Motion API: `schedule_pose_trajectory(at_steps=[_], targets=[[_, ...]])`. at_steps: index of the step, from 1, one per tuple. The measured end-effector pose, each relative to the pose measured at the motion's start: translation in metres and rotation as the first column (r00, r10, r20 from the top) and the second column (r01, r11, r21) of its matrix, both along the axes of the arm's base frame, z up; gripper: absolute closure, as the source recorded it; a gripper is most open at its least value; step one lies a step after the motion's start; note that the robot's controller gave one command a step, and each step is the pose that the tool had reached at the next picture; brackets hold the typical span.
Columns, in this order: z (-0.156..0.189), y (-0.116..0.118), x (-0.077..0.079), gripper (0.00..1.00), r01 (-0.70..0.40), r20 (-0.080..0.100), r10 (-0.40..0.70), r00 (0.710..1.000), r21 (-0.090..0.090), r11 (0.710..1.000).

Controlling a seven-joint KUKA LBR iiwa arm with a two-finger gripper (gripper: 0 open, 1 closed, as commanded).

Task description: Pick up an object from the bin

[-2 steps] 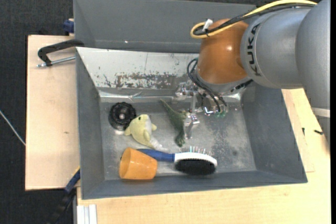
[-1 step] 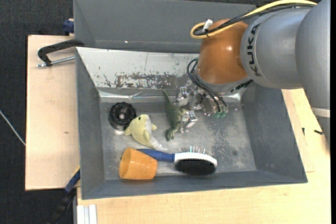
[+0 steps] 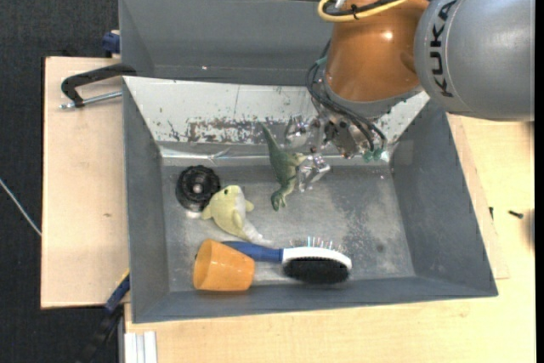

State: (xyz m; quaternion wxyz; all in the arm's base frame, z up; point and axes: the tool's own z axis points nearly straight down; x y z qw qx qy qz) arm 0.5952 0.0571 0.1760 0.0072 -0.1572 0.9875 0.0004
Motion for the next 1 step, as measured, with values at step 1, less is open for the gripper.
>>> schedule_pose_trajectory(at_steps=[1], targets=[[0.0686, 0.0071, 0.0010, 1.00, -0.005, 0.002, 0.005, 1.000, 0.000, 1.000]])
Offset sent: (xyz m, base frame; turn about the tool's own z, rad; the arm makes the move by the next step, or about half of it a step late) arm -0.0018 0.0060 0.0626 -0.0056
